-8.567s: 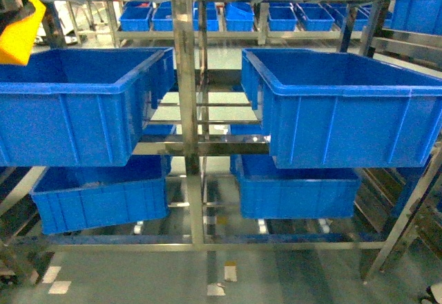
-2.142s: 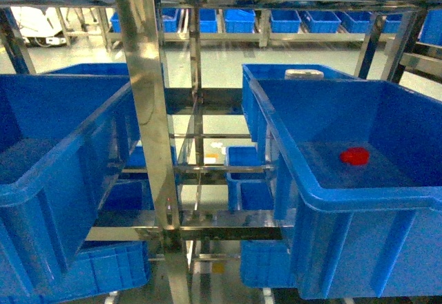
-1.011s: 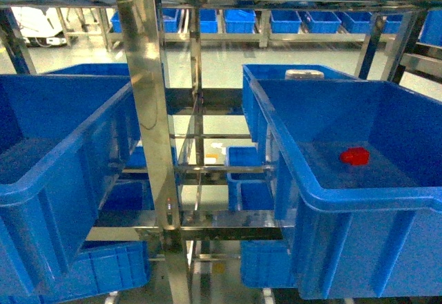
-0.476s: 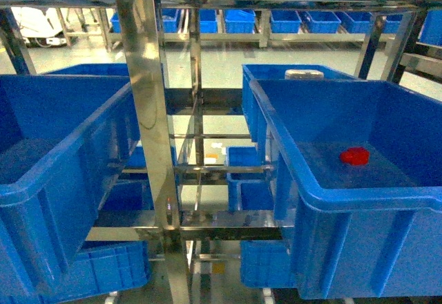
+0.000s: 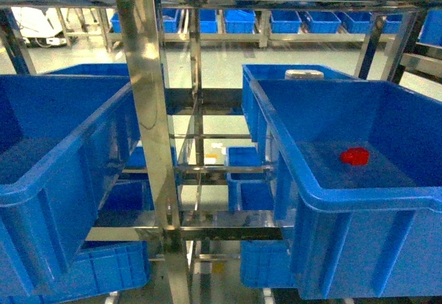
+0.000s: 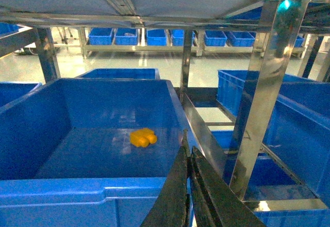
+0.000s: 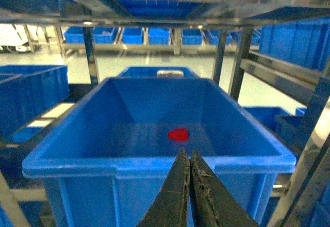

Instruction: Sort and place red and yellow blocks in left bins

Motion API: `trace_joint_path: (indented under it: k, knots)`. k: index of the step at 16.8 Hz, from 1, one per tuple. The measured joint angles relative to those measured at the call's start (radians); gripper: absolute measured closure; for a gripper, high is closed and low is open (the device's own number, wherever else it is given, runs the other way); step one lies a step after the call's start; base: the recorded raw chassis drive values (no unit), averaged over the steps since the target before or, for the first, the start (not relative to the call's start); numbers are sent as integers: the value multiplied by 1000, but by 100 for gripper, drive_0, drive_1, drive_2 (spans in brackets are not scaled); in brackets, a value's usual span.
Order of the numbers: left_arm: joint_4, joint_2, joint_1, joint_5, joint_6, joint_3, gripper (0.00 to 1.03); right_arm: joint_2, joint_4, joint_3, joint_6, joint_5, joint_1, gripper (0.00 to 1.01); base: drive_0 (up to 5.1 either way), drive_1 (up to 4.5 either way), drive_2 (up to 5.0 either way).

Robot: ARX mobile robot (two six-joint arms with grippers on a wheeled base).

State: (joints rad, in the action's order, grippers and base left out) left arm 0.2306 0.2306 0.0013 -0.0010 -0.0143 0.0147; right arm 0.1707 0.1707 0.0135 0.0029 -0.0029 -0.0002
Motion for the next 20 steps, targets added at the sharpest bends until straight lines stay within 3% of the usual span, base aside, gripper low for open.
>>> trace_joint_path:
  k: [1,3,5,6,10,14,16,20]
  knots:
    - [-21,-23,0,0,0,0,101,-97,-150,0,0,-2,0,99,0,0,0]
    - [-54,-53,0,0,0,0,101,-167,-171,1,0,0,0,99,0,0,0]
    - [-248,-206,0,-2,0,1,101,-166,-172,0,0,2,0,99,0,0,0]
    - [-216,-220,-2,-2,0,5,95,-166,-177,0,-2,2,0,94,0,0,0]
    - [-235,-220,-2,-2,0,1,44,-166,-174,0,-2,2,0,43,0,0,0]
    - [-235,-220,-2,0,0,1,15,-166,-175,0,-2,2,0,14,0,0,0]
    - [-235,-220,-2,0,2,0,3,-166,-175,0,-1,2,0,1,0,0,0]
    - [-235,-220,-2,0,2,0,5,-166,-175,0,-1,2,0,4,0,0,0]
